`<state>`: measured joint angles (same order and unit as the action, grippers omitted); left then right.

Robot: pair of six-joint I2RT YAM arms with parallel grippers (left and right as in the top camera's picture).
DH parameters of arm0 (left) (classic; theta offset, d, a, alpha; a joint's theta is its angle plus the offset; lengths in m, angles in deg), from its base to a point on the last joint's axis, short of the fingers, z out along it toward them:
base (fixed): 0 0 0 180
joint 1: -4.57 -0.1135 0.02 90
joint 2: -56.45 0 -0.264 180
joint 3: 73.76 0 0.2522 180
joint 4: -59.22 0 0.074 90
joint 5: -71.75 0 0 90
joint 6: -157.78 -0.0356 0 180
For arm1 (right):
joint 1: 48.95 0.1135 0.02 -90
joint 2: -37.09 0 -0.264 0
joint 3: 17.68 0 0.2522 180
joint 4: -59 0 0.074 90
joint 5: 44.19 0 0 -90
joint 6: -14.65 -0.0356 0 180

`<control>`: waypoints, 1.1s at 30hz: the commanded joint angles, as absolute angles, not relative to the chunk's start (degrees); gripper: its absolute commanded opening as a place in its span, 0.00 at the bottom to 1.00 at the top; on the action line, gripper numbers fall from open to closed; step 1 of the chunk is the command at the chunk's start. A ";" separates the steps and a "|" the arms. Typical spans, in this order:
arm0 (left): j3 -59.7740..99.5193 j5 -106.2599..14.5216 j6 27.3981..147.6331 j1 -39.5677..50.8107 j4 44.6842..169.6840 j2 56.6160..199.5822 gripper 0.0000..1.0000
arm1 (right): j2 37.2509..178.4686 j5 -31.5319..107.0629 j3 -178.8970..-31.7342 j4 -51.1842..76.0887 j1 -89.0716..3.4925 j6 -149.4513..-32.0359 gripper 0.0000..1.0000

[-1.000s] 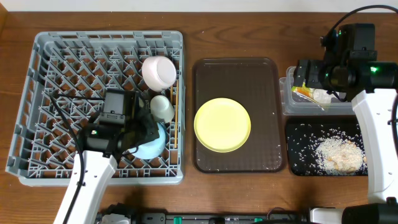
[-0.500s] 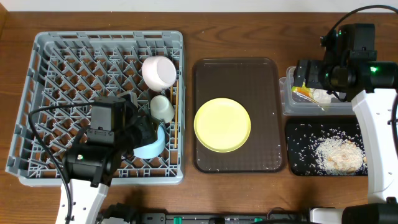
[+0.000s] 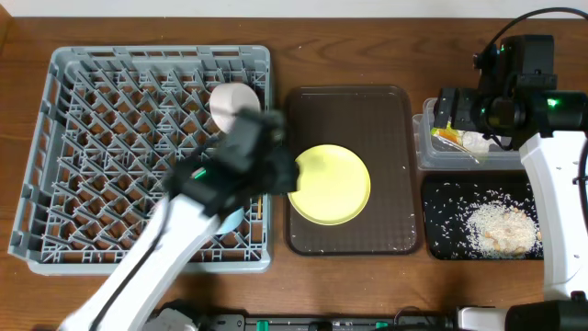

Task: Sort waste into correct bins and load items into the dishwasher rack
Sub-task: 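Move the left gripper back to the yellow plate on the brown tray, then grasp the edge of the yellow plate with the left gripper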

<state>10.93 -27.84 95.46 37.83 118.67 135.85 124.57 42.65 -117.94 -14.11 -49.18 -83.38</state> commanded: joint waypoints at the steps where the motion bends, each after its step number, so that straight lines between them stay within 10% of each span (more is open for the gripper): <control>1: 15.24 -17.06 95.74 41.74 118.63 144.22 0.55 | 124.70 42.76 -118.20 -14.18 -48.77 -82.77 0.99; 7: 15.87 -14.85 95.77 44.06 116.24 156.00 0.57 | 124.70 42.76 -118.20 -14.18 -48.77 -82.77 0.99; 17: 15.87 -23.90 95.79 50.29 115.46 169.53 0.22 | 124.70 42.76 -118.20 -14.18 -48.77 -82.77 0.99; 33: 16.09 -30.24 95.72 62.26 103.46 172.70 0.24 | 124.70 42.76 -118.20 -14.20 -48.77 -82.77 0.99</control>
